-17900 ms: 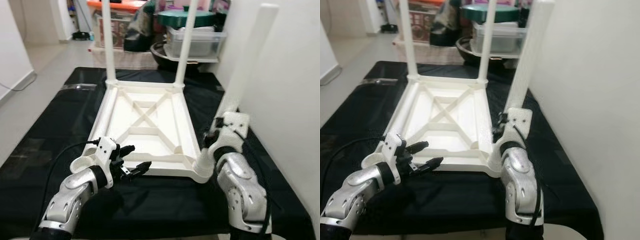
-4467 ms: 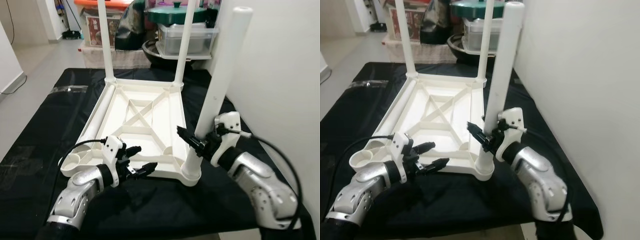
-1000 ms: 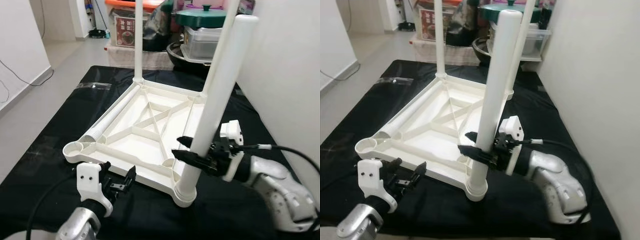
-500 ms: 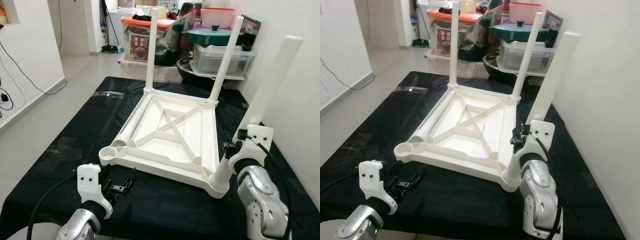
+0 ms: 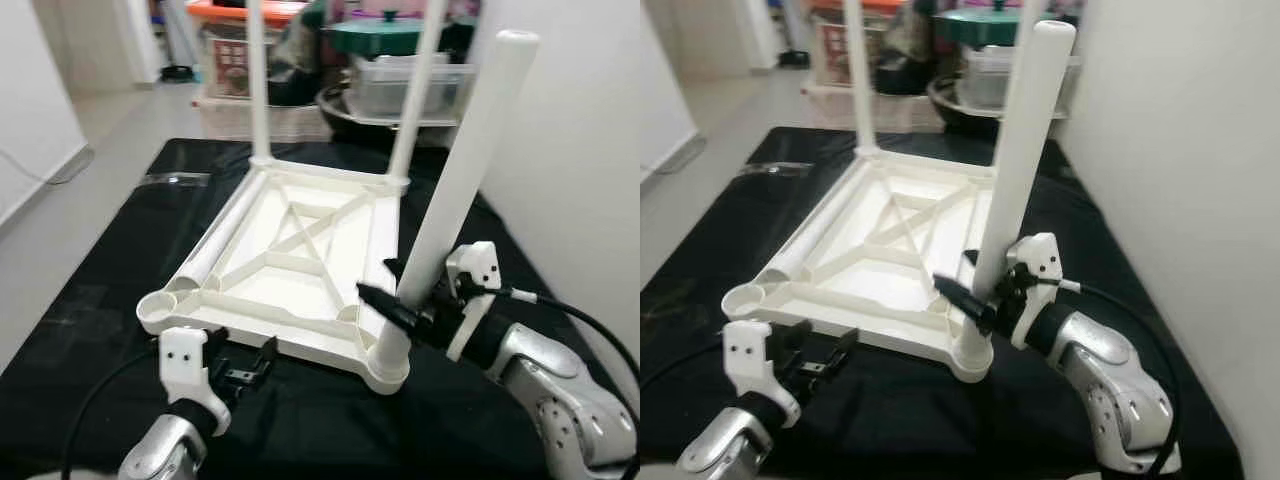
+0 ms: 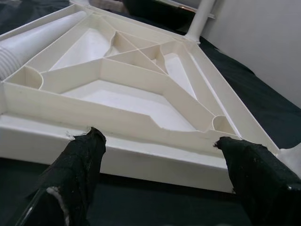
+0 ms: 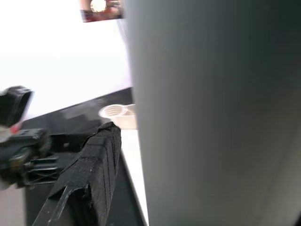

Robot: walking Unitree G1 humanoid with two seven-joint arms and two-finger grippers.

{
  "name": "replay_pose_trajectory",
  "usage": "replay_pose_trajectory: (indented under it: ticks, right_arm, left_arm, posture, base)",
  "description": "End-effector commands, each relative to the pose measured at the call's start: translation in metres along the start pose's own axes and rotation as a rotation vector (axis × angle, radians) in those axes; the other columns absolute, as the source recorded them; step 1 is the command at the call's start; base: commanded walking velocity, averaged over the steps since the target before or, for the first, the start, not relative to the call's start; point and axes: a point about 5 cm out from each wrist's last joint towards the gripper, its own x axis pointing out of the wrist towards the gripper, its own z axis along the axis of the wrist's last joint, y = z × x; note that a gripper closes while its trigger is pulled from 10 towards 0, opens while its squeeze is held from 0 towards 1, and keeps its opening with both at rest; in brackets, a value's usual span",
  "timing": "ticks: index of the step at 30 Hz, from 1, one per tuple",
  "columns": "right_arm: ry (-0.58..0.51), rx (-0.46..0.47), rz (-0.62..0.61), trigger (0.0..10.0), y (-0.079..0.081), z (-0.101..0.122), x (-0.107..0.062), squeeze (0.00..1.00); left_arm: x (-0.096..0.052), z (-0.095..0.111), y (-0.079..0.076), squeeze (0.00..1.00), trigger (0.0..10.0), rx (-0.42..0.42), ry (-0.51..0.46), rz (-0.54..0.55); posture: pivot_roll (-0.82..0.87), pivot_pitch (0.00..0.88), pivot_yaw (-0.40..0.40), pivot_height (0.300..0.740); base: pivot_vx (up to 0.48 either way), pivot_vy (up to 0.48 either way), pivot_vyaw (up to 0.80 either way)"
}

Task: Building children table

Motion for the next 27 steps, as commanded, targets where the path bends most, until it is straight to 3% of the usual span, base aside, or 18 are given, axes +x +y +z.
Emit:
replay_pose_trajectory:
  ticks: [1, 2, 3, 5, 7, 8, 9, 11, 12, 13, 16, 17, 19, 22, 23, 24, 26, 27]
  right_arm:
    - [0.024, 0.0, 0.057, 7.1, 0.001, -0.006, 0.003, 0.0]
    - [0.024, 0.0, 0.057, 7.1, 0.001, -0.006, 0.003, 0.0]
    - [0.033, 0.02, 0.074, 0.0, -0.002, -0.008, 0.006, 0.0]
    - [0.043, 0.047, -0.003, 0.0, -0.011, -0.012, 0.014, 0.0]
    - [0.09, 0.11, -0.375, 0.0, -0.041, -0.026, 0.024, 0.0]
    - [0.09, 0.11, -0.375, 0.0, -0.041, -0.026, 0.024, 0.0]
    - [0.126, 0.161, -0.573, 0.0, -0.055, -0.035, 0.022, 0.0]
    - [0.218, 0.296, -1.139, 0.0, -0.074, -0.069, -0.019, 0.0]
    - [0.218, 0.296, -1.139, 0.0, -0.074, -0.069, -0.019, 0.0]
    - [0.237, 0.317, -1.322, 0.0, -0.07, -0.079, -0.037, 0.0]
    - [0.225, 0.314, -1.402, 0.0, -0.058, -0.082, -0.047, 0.0]
    - [0.155, 0.278, -1.214, 9.6, -0.029, -0.073, -0.028, 0.0]
    - [0.155, 0.278, -1.214, 9.6, -0.029, -0.073, -0.028, 0.0]
    - [0.054, 0.272, -0.896, 10.0, -0.007, -0.061, 0.0, 0.0]
    - [0.054, 0.272, -0.896, 10.0, -0.007, -0.061, 0.0, 0.0]
    - [-0.01, 0.267, -0.803, 10.0, -0.008, -0.05, 0.003, 1.0]
    - [-0.038, 0.23, -0.702, 10.0, -0.011, -0.037, 0.007, 1.0]
    - [-0.071, 0.205, -0.589, 10.0, -0.015, -0.022, 0.008, 0.0]
  left_arm:
    - [-0.001, -0.004, 0.001, 0.0, 10.0, 0.002, 0.013, 0.009]
    - [-0.001, -0.004, 0.001, 0.0, 10.0, 0.002, 0.013, 0.009]
    - [-0.002, -0.004, 0.0, 0.0, 10.0, 0.002, 0.012, 0.012]
    - [-0.002, -0.004, 0.0, 0.0, 10.0, 0.001, 0.01, 0.017]
    - [-0.003, -0.002, 0.001, 0.0, 10.0, 0.004, 0.006, 0.022]
    - [-0.003, -0.002, 0.001, 0.0, 10.0, 0.004, 0.006, 0.022]
    - [-0.003, -0.002, 0.001, 0.0, 10.0, 0.007, 0.006, 0.021]
    - [-0.004, -0.002, 0.001, 0.0, 10.0, 0.008, 0.011, 0.018]
    - [-0.004, -0.002, 0.001, 0.0, 10.0, 0.008, 0.011, 0.018]
    - [-0.005, -0.002, 0.0, 0.0, 10.0, 0.009, 0.014, 0.015]
    - [-0.005, -0.003, 0.0, 0.0, 10.0, 0.01, 0.019, 0.011]
    - [-0.005, -0.003, 0.001, 0.0, 10.0, -0.001, 0.026, 0.008]
    - [-0.005, -0.003, 0.001, 0.0, 10.0, -0.001, 0.026, 0.008]
    - [-0.002, -0.003, 0.0, 0.0, 10.0, 0.001, 0.031, -0.013]
    - [-0.002, -0.003, 0.0, 0.0, 10.0, 0.001, 0.031, -0.013]
    - [-0.001, -0.004, 0.0, 0.0, 10.0, 0.003, 0.034, -0.022]
    - [-0.001, -0.004, 0.001, 0.0, 10.0, 0.003, 0.037, -0.022]
    - [-0.001, -0.005, 0.001, 0.0, 10.0, 0.002, 0.039, -0.021]
  posture:
    - [0.14, 0.0, -0.075, 0.74]
    - [0.14, 0.0, -0.075, 0.74]
    - [0.14, 0.0, -0.082, 0.74]
    - [0.15, 0.0, -0.085, 0.74]
    - [0.15, 0.0, -0.085, 0.74]
    - [0.15, 0.0, -0.085, 0.74]
    - [0.15, 0.0, -0.083, 0.74]
    - [0.15, 0.0, -0.077, 0.74]
    - [0.15, 0.0, -0.077, 0.74]
    - [0.15, 0.0, -0.074, 0.74]
    - [0.14, 0.0, -0.07, 0.74]
    - [0.12, 0.0, -0.054, 0.74]
    - [0.12, 0.0, -0.054, 0.74]
    - [0.12, 0.0, -0.048, 0.74]
    - [0.12, 0.0, -0.048, 0.74]
    - [0.11, 0.0, -0.045, 0.74]
    - [0.11, 0.0, -0.045, 0.74]
    - [0.12, 0.0, -0.055, 0.74]
  base:
    - [0.0, 0.0, 0.0]
    - [0.0, 0.0, 0.0]
    - [0.0, 0.0, 0.0]
    - [0.0, 0.0, 0.0]
    - [0.0, 0.0, 0.0]
    - [0.0, 0.0, 0.0]
    - [0.0, 0.0, 0.0]
    - [0.0, 0.0, 0.0]
    - [0.0, 0.0, 0.0]
    - [0.0, 0.0, 0.0]
    - [0.0, 0.0, 0.0]
    - [0.0, 0.0, 0.0]
    - [0.0, 0.0, 0.0]
    - [0.0, 0.0, 0.0]
    - [0.0, 0.0, 0.0]
    - [0.0, 0.0, 0.0]
    - [0.0, 0.0, 0.0]
    - [0.0, 0.0, 0.0]
